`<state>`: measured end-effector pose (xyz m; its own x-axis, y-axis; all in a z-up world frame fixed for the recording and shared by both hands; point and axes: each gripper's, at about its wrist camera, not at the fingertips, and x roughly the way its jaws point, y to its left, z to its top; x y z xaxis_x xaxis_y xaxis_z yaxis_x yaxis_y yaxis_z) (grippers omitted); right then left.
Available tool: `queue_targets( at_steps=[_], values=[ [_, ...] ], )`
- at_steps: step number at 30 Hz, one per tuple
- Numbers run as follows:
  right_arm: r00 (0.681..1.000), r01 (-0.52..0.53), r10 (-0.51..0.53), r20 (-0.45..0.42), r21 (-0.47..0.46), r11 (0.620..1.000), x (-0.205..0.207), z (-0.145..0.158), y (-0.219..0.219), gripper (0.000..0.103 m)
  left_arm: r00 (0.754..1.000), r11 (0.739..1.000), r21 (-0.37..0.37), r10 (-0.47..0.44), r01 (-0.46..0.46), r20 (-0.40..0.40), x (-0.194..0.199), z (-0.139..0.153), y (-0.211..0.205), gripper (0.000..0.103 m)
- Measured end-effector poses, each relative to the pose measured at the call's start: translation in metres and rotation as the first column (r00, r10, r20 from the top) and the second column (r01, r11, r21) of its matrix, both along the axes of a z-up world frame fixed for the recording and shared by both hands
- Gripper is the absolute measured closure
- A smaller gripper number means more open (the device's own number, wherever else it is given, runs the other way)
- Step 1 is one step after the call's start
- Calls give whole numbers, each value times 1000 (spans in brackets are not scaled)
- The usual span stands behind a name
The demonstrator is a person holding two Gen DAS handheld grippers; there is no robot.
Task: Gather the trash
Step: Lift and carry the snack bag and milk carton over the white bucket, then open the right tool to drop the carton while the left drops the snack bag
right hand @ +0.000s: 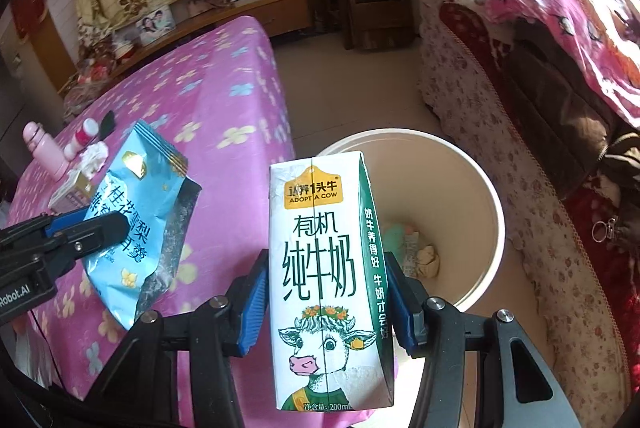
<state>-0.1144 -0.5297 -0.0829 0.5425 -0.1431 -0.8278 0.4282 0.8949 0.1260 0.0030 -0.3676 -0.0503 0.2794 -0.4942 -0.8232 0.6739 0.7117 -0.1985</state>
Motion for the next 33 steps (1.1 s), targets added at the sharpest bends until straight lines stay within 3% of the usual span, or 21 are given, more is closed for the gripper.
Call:
queue_targets(
  at_steps=[23,26,29,33],
  values=[
    [991,131,-129,-37,47,990,7,-36,-63,46,999,999,0,-34,34,-5,6,-15,-65,62],
    [987,158,-156,-29,66,985,8,-39,-73,46,999,999,-16,-38,38,27,3,-12,-70,59],
    [984,177,-175,-31,75,981,8,-42,-81,45,998,998,-25,-52,53,25,1,-12,-73,48],
    [981,194,-193,-19,77,978,3,-43,-84,36,998,998,-19,-52,53,26,1,-15,-70,45]
  ],
)
